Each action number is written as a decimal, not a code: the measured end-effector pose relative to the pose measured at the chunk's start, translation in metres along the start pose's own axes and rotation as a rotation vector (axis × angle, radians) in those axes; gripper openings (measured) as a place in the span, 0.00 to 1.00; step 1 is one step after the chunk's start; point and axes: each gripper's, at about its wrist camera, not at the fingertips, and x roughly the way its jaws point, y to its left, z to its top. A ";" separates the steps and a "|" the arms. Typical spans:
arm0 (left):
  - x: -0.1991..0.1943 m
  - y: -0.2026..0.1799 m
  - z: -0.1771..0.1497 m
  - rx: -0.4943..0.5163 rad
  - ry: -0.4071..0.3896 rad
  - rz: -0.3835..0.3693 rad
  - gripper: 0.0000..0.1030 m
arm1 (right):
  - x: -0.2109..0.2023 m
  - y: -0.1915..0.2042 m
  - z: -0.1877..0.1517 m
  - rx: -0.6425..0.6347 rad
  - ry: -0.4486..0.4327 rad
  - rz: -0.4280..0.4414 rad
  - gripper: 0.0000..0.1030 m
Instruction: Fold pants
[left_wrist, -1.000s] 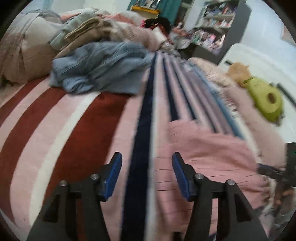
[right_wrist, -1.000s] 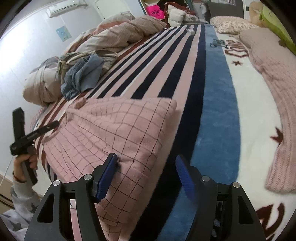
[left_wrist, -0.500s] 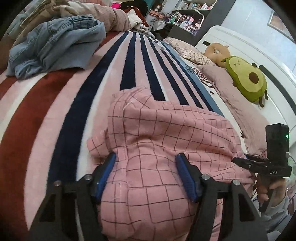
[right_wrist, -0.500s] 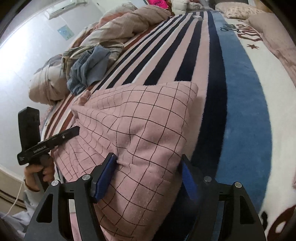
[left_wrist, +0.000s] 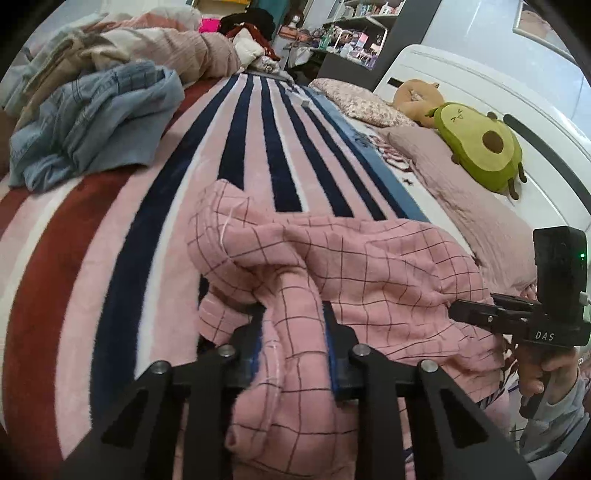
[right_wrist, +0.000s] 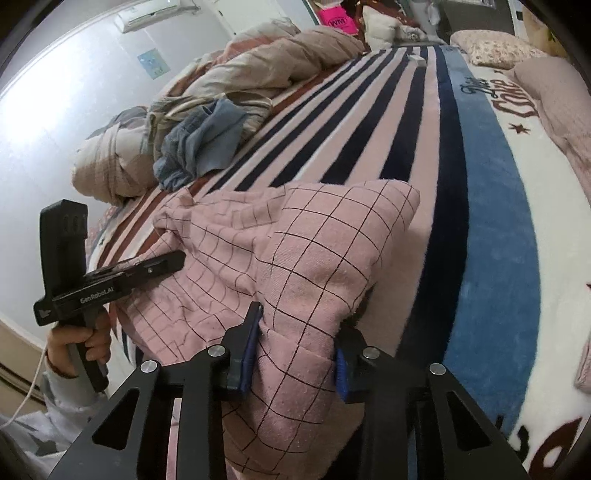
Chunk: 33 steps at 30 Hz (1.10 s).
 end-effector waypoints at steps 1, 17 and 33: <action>-0.005 -0.001 0.001 0.003 -0.012 -0.006 0.21 | -0.003 0.002 0.000 -0.003 -0.008 0.003 0.26; -0.065 -0.002 0.007 0.067 -0.132 0.026 0.18 | -0.010 0.052 0.014 -0.078 -0.042 0.029 0.24; -0.130 0.116 0.013 0.001 -0.228 0.192 0.16 | 0.088 0.143 0.063 -0.197 0.061 0.139 0.24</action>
